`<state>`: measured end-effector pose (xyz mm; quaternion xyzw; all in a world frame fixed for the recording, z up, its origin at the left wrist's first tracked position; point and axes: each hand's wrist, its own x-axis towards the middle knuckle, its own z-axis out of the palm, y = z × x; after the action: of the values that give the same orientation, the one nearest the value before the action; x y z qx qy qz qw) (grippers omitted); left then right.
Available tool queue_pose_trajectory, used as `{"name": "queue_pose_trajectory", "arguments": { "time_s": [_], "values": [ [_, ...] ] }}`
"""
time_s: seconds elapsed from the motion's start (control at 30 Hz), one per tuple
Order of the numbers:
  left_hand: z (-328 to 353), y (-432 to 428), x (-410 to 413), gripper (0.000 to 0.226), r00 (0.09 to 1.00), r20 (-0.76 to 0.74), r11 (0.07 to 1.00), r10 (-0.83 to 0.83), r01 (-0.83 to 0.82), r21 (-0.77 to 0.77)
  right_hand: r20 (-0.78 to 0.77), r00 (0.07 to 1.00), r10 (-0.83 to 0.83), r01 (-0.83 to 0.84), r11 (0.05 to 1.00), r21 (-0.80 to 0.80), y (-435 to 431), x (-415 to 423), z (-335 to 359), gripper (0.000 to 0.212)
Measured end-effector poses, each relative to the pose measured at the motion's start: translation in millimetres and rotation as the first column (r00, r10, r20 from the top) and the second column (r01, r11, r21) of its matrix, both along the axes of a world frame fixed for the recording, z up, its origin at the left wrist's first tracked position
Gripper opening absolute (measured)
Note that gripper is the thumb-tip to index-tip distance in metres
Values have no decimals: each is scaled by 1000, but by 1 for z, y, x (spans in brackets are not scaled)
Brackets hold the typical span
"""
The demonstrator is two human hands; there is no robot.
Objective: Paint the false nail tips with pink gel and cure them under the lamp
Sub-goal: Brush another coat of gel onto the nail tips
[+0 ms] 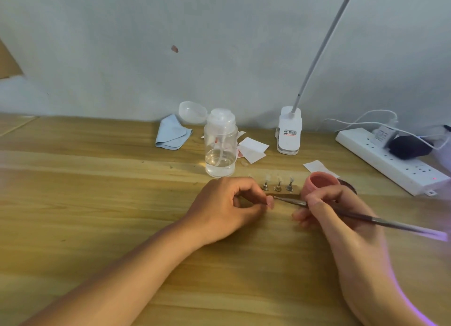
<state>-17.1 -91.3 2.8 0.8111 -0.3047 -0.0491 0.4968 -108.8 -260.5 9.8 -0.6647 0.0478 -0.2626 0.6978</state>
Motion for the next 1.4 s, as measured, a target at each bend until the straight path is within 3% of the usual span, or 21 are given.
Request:
{"name": "queue_pose_trajectory", "arguments": {
  "time_s": [0.07, 0.87, 1.0, 1.4],
  "values": [
    [-1, 0, 1, 7, 1000, -12, 1000, 15, -15, 3, -39, 999, -7, 9, 998, 57, -2, 3, -1, 15],
    [0, 1, 1, 5, 1000, -22, 1000, -9, 9, -10, -48, 999, 17, -14, 998, 56, 4, -4, 7, 15],
    [1, 0, 2, 14, 997, -65, 998, -35, 31, -56, 8, 1000, 17, -18, 994, 112, 2, -4, 7, 12],
    [3, -2, 1, 17, 995, -88, 997, -36, 30, -73, -36, 999, 33, -30, 997, 77, 4, -4, 6, 14]
  ]
}}
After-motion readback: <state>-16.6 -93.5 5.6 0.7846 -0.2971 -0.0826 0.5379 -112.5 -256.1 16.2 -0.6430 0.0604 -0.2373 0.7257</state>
